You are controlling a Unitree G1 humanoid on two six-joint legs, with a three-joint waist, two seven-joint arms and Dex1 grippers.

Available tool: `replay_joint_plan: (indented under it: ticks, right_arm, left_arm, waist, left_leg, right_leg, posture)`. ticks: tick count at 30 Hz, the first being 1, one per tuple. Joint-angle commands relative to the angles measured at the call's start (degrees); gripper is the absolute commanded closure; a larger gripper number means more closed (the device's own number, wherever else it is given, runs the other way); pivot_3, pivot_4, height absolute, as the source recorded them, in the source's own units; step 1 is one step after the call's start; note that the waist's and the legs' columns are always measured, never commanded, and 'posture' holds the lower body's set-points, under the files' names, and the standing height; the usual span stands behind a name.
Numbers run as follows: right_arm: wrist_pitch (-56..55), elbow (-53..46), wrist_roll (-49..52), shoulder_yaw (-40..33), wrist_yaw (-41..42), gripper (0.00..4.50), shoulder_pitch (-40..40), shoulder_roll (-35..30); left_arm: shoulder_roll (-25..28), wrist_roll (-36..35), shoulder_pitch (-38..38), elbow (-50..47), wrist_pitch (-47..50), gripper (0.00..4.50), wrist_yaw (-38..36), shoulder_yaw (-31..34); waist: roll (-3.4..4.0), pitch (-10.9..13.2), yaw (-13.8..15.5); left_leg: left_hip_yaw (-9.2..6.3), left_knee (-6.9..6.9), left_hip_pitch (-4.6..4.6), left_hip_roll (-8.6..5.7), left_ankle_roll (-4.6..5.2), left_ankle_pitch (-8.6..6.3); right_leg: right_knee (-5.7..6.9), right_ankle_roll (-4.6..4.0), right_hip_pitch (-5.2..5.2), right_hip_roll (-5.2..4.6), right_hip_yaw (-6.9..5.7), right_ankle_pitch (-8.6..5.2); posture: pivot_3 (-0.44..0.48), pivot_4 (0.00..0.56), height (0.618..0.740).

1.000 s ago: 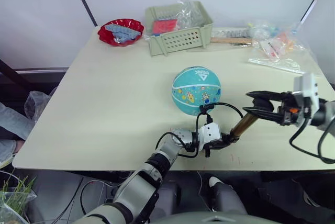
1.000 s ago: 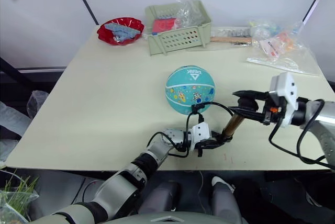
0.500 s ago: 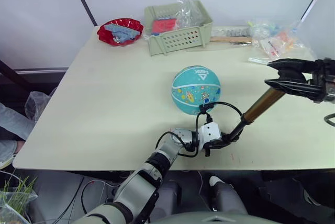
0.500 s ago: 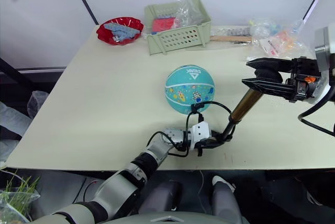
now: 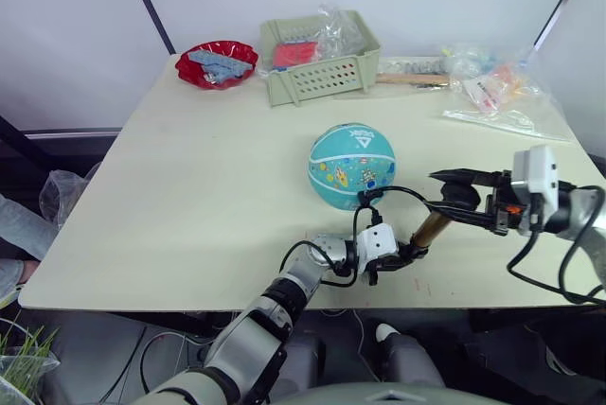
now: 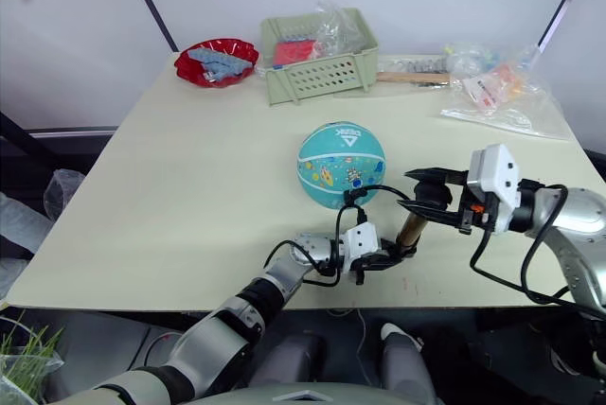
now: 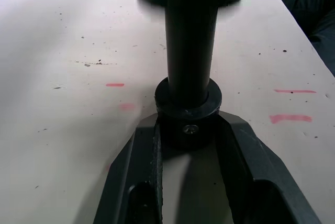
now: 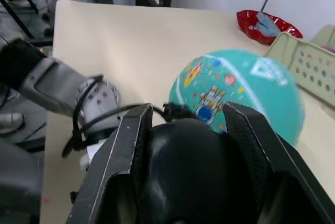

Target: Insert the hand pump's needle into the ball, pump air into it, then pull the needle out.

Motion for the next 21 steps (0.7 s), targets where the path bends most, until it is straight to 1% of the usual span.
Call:
replay_joint_plan:
  ticks: [1,4,8,12,18,21]
  right_arm:
    - [-1.2,4.0,-4.9,3.3,-0.5,2.83,2.1,1.3]
    - [-1.8,4.3,-4.7,2.3,-0.2,2.83,2.0,1.2]
    - [1.4,1.6,1.0,-1.8,0.5,2.83,-0.3,0.0]
    - [6.7,-1.3,7.3,-7.0,1.9,2.83,-3.7,-4.0]
    - [16.4,-4.1,18.5,-15.8,1.3,2.83,-9.1,-10.0]
    - [20.1,-4.7,22.1,-18.4,1.1,2.83,-10.8,-12.4]
  left_arm:
    - [1.7,2.9,2.8,4.5,3.4,3.45,0.0,-1.4]
    - [1.8,2.9,2.6,4.5,3.5,3.45,-0.1,-1.3]
    - [1.9,2.8,2.6,4.5,3.5,3.45,-0.3,-1.2]
    - [2.0,2.7,2.4,4.6,3.5,3.45,-0.9,-1.3]
    - [2.1,2.9,2.1,5.0,3.2,3.45,-0.8,-1.3]
    - [2.2,2.8,2.2,5.1,3.1,3.45,-0.7,-1.2]
  waist:
    - [-0.01,0.0,0.0]
    - [0.09,0.0,0.0]
    - [0.14,0.1,0.0]
    - [0.46,0.5,0.2]
    - [0.57,0.8,0.3]
    - [0.54,0.9,0.3]
  left_leg:
    - [0.00,0.00,0.00,0.00,0.00,0.00]
    - [0.00,0.00,-0.03,-0.01,0.00,0.00]
    - [-0.01,0.00,-0.06,-0.02,0.00,0.00]
    - [-0.01,0.04,-0.23,-0.06,0.01,0.01]
    - [-0.06,0.04,-0.45,-0.12,0.02,0.01]
    - [-0.06,0.05,-0.49,-0.11,0.02,0.01]
  right_leg:
    - [0.00,0.00,0.00,0.00,0.00,0.00]
    - [0.00,0.00,0.00,0.00,0.01,0.00]
    - [0.00,0.00,-0.01,0.00,-0.01,0.00]
    - [0.00,-0.01,-0.15,-0.04,-0.01,0.01]
    - [-0.01,-0.11,-0.31,-0.10,-0.05,0.06]
    - [-0.01,-0.08,-0.34,-0.11,-0.07,0.05]
  posture:
    - [0.000,0.150,0.740]
    - [0.000,0.150,0.740]
    - [0.000,0.150,0.740]
    - [0.000,0.150,0.740]
    - [0.000,0.150,0.740]
    - [0.000,0.150,0.740]
